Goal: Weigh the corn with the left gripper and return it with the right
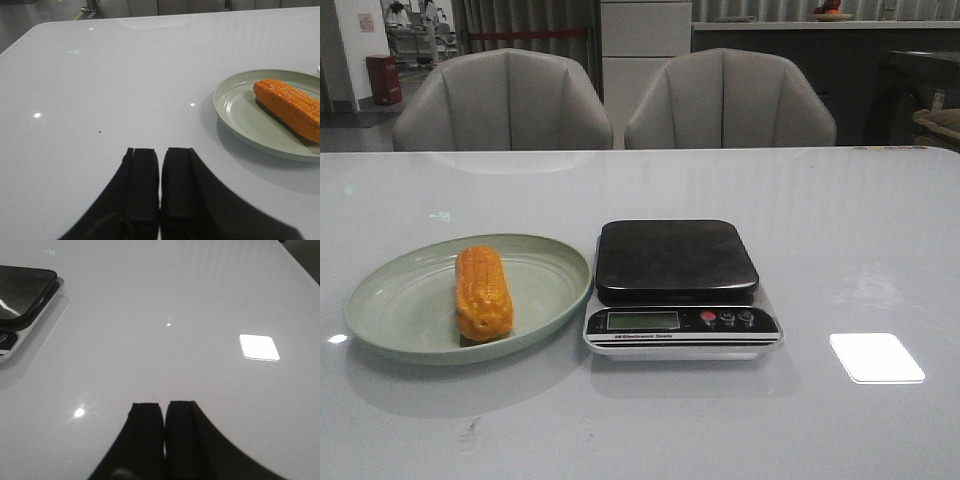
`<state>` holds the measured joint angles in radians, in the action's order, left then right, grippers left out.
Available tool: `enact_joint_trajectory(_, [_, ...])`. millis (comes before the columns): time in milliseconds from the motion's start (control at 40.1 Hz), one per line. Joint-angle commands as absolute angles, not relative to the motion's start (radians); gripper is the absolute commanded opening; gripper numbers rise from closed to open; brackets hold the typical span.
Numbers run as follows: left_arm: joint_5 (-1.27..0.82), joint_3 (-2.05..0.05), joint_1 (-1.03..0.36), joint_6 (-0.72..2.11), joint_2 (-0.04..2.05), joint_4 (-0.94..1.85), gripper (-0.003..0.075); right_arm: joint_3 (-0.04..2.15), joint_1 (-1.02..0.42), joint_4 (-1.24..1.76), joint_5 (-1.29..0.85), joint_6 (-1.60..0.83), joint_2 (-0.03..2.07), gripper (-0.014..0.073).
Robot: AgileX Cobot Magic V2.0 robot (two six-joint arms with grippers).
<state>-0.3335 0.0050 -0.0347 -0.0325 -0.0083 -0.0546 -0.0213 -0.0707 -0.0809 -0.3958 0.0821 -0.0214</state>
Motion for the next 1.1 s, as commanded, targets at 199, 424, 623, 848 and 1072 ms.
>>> enact_joint_trajectory(199, [-0.254, 0.007, -0.041, -0.031, -0.028, -0.098, 0.0114, -0.031, -0.068, -0.095, -0.341, 0.078, -0.030, 0.0177])
enact_joint_trajectory(424, [-0.143, 0.007, -0.041, -0.031, -0.028, -0.220, 0.0114, -0.031, -0.068, -0.095, -0.341, 0.078, -0.030, 0.0177])
enact_joint_trajectory(623, [0.134, 0.007, -0.041, -0.033, -0.028, -0.166, 0.0114, -0.031, -0.068, -0.095, -0.341, 0.078, -0.030, 0.0177])
enact_joint_trajectory(848, [0.306, 0.005, -0.041, -0.035, -0.028, -0.119, 0.0114, -0.031, -0.068, -0.095, -0.341, 0.078, -0.030, 0.0177])
enact_joint_trajectory(1072, [0.073, -0.189, -0.041, -0.062, 0.034, -0.045, 0.0114, -0.031, -0.068, -0.095, -0.341, 0.078, -0.030, 0.0177])
